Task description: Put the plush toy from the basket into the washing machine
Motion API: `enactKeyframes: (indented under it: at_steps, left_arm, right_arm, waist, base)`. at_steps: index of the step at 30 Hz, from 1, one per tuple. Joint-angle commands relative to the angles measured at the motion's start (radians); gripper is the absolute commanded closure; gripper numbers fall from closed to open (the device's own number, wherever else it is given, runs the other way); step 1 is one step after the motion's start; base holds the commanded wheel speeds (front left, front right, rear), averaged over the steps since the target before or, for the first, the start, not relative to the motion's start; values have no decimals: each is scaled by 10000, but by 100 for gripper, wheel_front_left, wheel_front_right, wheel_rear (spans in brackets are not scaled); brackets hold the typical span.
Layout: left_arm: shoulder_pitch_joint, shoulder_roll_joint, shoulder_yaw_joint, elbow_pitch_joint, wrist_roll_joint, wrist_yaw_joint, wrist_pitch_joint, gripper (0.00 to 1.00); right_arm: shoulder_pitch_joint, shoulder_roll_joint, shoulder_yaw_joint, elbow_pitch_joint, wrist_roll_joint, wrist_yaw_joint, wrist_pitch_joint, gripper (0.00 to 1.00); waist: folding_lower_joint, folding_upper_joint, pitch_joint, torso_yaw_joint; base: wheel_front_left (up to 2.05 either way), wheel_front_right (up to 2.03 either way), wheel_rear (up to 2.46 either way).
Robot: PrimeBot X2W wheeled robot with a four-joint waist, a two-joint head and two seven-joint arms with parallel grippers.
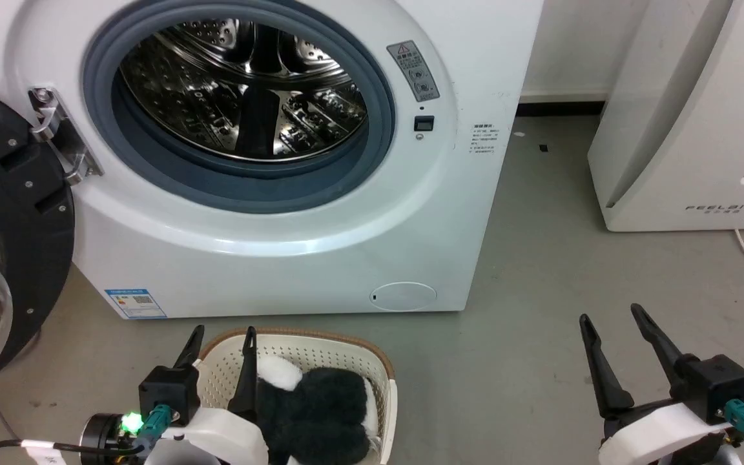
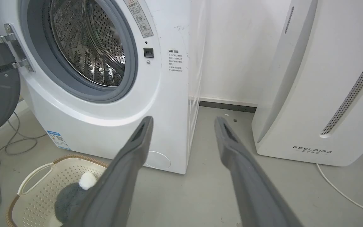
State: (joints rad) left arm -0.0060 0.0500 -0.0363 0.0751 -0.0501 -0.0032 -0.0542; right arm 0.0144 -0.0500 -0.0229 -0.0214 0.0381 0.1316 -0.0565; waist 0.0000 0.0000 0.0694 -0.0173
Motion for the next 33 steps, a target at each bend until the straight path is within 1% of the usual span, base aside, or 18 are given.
enactKeyframes:
  at_steps: [1,11,12,21,23,24,33]
  left_arm:
    - [-289,2,-70,344,-100,-76,-151,0]
    - [-1032,83,-207,1616,-296,-206,-255,0]
    - [-1405,157,-271,2166,-399,-279,-192,0]
    - [-2350,413,-485,3417,-551,-424,-47,0]
    - [-2575,474,-555,3700,-570,-457,14,0]
    - [-2933,580,-686,4151,-584,-510,161,0]
    - [-3890,908,-1048,5455,-662,-648,705,0]
  right_arm:
    - [-164,-1,1,-103,123,-2,-138,0]
    - [-348,-1,109,-306,220,-3,-346,0]
    - [-432,-1,151,-394,286,-4,-429,0]
    - [-617,-1,209,-600,445,-4,-616,0]
    - [-660,-1,219,-638,490,-4,-657,0]
    - [-728,-1,244,-679,582,-5,-720,0]
    - [-937,-1,358,-769,851,-5,-886,0]
  waist:
    - [0,0,223,-64]
    - [0,0,922,-240]
    - [0,0,1271,-327]
    - [0,0,2158,-576]
    - [0,0,2368,-635]
    - [0,0,2700,-739]
    - [0,0,3546,-1052]
  base:
    - [0,0,0]
    - [0,0,0]
    - [0,0,0]
    - [0,0,0]
    - [0,0,0]
    - [0,0,0]
    - [0,0,0]
